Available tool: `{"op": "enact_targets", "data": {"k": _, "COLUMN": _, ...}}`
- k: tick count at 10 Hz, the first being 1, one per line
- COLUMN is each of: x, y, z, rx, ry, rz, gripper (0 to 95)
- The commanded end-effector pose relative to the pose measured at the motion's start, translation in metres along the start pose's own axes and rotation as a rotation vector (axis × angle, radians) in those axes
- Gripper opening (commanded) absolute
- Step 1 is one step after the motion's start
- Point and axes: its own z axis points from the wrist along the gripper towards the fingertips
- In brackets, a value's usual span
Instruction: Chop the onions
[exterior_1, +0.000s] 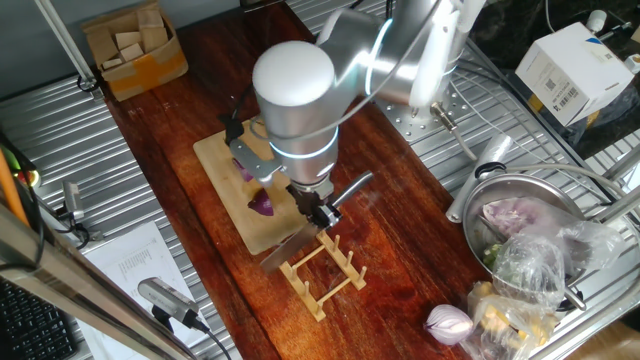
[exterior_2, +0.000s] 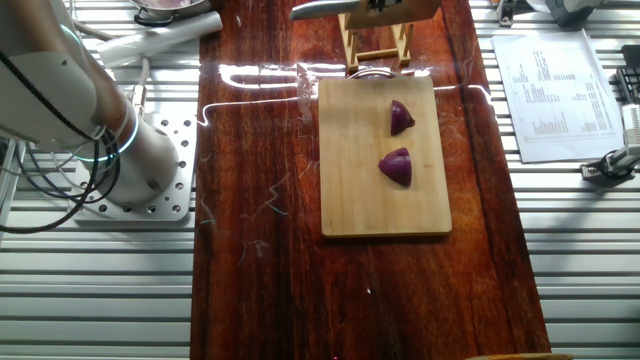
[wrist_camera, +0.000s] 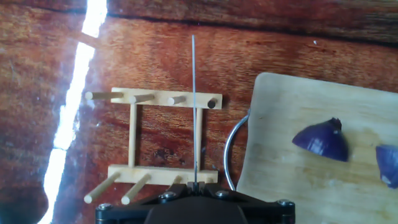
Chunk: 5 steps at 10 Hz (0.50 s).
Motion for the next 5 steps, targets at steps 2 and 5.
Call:
{"op": "enact_targets", "data": {"k": 2, "x": 0.0019, "y": -0.0007, "z": -0.0006, "rx": 0.012, "ry": -0.003, "rz": 0.072, "gripper": 0.0}}
{"op": "enact_targets", "data": {"k": 5, "x": 0.0045, "y": 0.0027, "z": -0.0056, "rx": 0.009, "ry": 0.007, "rz": 0.065, "gripper": 0.0}}
